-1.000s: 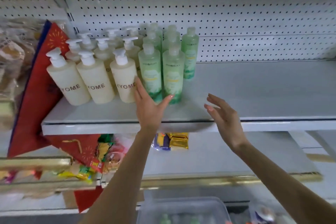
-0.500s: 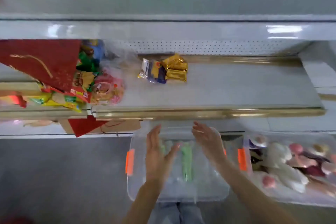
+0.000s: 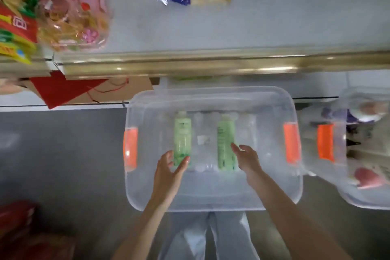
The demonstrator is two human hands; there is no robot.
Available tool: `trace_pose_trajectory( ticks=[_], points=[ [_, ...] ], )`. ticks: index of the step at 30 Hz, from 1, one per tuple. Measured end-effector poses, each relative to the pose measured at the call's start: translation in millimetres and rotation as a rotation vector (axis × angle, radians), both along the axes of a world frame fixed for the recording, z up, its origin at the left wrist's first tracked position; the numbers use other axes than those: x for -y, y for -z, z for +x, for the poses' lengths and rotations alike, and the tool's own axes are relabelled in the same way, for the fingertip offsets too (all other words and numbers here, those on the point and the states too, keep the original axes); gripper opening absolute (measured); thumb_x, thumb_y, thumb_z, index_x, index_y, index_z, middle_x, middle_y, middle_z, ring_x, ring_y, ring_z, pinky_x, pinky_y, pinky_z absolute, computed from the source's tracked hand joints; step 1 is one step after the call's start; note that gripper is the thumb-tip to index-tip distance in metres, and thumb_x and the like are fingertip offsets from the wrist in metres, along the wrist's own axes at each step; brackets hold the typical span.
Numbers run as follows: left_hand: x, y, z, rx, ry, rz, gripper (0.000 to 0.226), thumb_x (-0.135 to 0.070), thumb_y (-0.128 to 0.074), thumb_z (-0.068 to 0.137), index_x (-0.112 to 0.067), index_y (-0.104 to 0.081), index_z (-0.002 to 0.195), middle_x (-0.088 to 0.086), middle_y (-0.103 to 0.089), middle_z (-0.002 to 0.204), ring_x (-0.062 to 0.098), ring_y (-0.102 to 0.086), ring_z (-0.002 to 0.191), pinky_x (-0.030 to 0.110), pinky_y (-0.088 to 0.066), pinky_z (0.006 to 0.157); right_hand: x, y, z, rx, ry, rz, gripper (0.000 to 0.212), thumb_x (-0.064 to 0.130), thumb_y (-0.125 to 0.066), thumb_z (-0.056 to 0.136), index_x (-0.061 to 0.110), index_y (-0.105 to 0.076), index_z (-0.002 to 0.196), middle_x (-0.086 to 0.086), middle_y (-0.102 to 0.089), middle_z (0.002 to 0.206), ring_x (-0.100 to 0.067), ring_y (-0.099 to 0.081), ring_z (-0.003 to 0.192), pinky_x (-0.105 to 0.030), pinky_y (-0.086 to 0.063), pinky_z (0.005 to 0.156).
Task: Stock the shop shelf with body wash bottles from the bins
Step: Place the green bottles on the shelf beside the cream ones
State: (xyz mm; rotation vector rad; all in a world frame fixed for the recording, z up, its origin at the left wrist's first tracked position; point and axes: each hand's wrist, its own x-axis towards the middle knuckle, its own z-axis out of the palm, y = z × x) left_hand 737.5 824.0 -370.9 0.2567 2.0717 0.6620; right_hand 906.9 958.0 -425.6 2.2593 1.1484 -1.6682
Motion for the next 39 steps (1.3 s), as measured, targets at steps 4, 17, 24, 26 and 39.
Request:
trace_pose_trajectory(
  ticks=[4, 17, 24, 26, 39],
  points=[
    [-9, 27, -12, 0.004, -0.014, -0.016, 0.063, -0.044, -0.063, 0.085, -0.015, -0.044, 0.137, 0.005, -0.050, 0.139, 0.019, -0.052, 0.123, 0.025, -0.038, 0.095, -2, 17, -9, -0.031, -0.013, -0.028, 0.056, 0.045, -0.053, 0.093, 0.009, -0.049, 0.135, -0.008, -0.055, 0.124, -0.026, -0.054, 0.105, -0.033, -0.043, 0.081],
    [-9, 52, -22, 0.072, -0.013, -0.065, 0.075, -0.052, -0.059, 0.086, -0.016, -0.033, 0.146, 0.007, -0.038, 0.149, 0.023, -0.044, 0.132, 0.034, -0.035, 0.107, 9, 22, -22, -0.181, 0.143, -0.207, 0.052, 0.039, -0.067, 0.086, 0.015, -0.051, 0.129, -0.006, -0.054, 0.125, -0.021, -0.053, 0.112, -0.040, -0.048, 0.095],
    [-14, 67, -24, 0.116, 0.054, -0.097, 0.066, -0.061, -0.057, 0.085, -0.021, -0.048, 0.137, 0.001, -0.052, 0.136, 0.019, -0.053, 0.121, 0.030, -0.040, 0.099, 22, 37, -57, -0.224, -0.025, -0.250, 0.050, 0.037, -0.073, 0.081, 0.015, -0.054, 0.123, -0.003, -0.061, 0.119, -0.019, -0.058, 0.108, -0.036, -0.050, 0.090],
    [-14, 69, -25, 0.115, 0.034, -0.109, 0.067, -0.062, -0.056, 0.085, -0.022, -0.048, 0.138, 0.002, -0.052, 0.136, 0.018, -0.052, 0.120, 0.029, -0.039, 0.099, 27, 42, -63, -0.227, -0.021, -0.237, 0.052, 0.034, -0.075, 0.079, 0.013, -0.053, 0.122, -0.003, -0.063, 0.116, -0.020, -0.060, 0.105, -0.039, -0.051, 0.093],
    [-15, 58, -21, 0.163, 0.063, -0.093, 0.094, -0.082, -0.047, 0.072, -0.020, -0.044, 0.142, 0.002, -0.046, 0.144, 0.017, -0.048, 0.127, 0.028, -0.035, 0.101, 31, 43, -65, -0.226, -0.241, -0.160, 0.036, 0.029, -0.071, 0.084, 0.011, -0.052, 0.108, -0.004, -0.063, 0.107, -0.023, -0.061, 0.098, -0.037, -0.053, 0.084]
  ],
)
